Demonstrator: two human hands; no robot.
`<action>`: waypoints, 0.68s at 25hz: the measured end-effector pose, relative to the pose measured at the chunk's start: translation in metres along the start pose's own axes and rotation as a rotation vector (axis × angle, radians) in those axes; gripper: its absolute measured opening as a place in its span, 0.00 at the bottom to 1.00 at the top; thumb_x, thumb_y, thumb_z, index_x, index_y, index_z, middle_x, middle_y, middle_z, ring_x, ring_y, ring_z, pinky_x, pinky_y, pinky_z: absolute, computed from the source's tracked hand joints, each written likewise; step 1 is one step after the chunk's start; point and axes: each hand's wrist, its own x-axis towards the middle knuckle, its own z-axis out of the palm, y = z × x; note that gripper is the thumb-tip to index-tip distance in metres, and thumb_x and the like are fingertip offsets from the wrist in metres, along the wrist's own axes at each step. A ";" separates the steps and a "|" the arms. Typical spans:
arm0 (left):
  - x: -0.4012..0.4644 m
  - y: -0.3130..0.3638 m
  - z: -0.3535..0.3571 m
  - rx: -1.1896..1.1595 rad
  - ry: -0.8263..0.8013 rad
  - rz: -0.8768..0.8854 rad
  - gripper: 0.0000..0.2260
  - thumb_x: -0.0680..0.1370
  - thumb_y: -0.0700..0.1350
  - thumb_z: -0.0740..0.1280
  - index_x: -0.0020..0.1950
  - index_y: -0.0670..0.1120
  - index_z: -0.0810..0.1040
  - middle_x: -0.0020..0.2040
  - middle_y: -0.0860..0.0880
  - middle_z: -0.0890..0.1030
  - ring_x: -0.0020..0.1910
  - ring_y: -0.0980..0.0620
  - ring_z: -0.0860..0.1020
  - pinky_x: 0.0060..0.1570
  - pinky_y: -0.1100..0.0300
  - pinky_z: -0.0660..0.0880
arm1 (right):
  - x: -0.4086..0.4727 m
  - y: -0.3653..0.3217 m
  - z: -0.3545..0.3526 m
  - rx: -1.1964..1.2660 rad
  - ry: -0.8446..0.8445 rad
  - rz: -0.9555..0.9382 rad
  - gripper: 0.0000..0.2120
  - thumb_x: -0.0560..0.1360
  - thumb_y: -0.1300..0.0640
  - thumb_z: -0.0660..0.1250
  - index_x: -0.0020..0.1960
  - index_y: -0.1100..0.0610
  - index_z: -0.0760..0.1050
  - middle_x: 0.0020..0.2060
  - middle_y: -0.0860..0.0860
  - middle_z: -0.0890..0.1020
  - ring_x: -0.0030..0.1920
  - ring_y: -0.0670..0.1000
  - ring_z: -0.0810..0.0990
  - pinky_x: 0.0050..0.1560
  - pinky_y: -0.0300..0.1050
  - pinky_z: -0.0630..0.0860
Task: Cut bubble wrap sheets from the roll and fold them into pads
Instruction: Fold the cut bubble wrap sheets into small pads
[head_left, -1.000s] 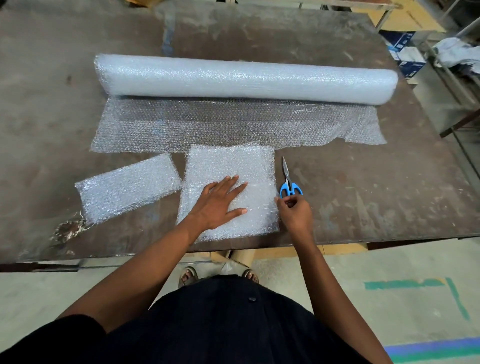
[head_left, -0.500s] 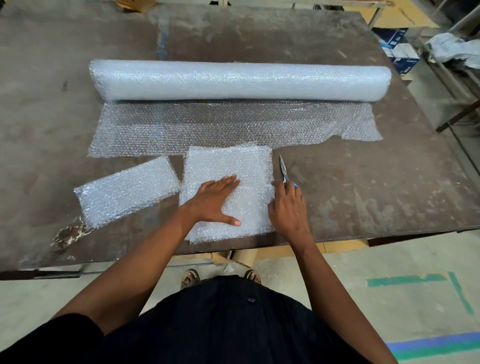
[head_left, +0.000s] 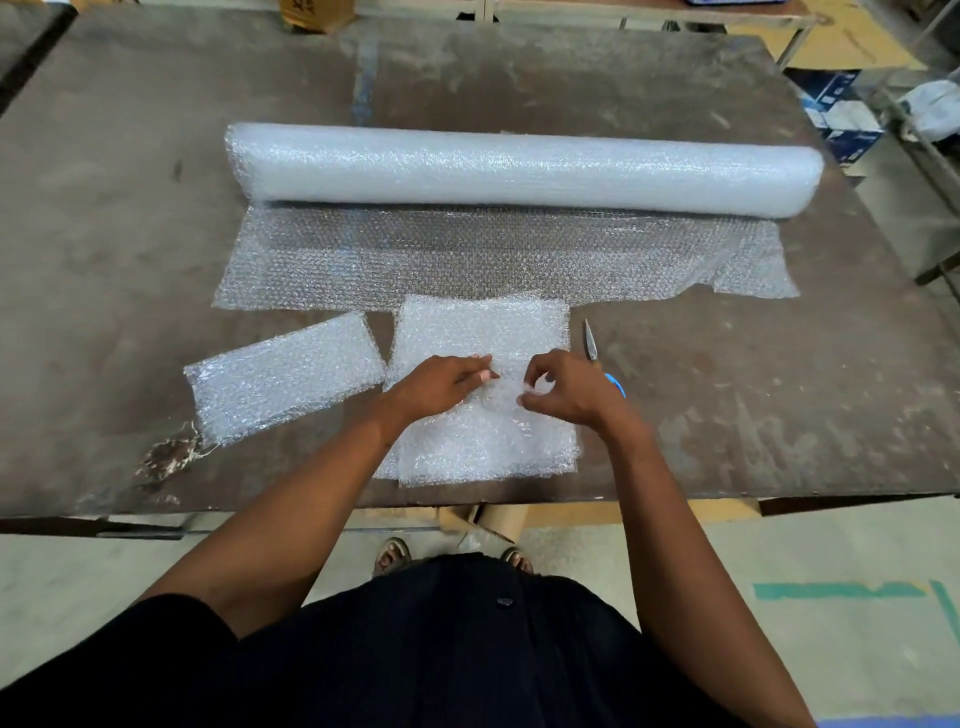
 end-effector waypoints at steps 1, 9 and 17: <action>-0.001 0.006 -0.008 -0.078 -0.028 -0.101 0.22 0.87 0.61 0.58 0.75 0.51 0.78 0.76 0.54 0.73 0.75 0.51 0.72 0.71 0.59 0.65 | -0.005 -0.007 -0.010 0.162 -0.107 -0.012 0.10 0.74 0.50 0.79 0.46 0.52 0.79 0.41 0.46 0.83 0.44 0.50 0.82 0.51 0.50 0.75; -0.012 0.027 -0.043 -0.119 -0.179 -0.183 0.12 0.86 0.52 0.65 0.63 0.47 0.83 0.69 0.48 0.81 0.65 0.44 0.79 0.62 0.54 0.72 | -0.032 -0.058 -0.069 1.150 -0.379 -0.229 0.15 0.72 0.64 0.79 0.55 0.57 0.80 0.43 0.55 0.87 0.37 0.49 0.84 0.38 0.41 0.81; -0.090 0.023 -0.040 -1.102 0.145 -0.713 0.34 0.81 0.53 0.72 0.73 0.29 0.67 0.72 0.29 0.72 0.67 0.36 0.75 0.69 0.65 0.69 | 0.022 -0.073 -0.031 1.337 -0.126 0.071 0.16 0.77 0.68 0.71 0.58 0.51 0.81 0.50 0.54 0.88 0.38 0.50 0.82 0.39 0.44 0.78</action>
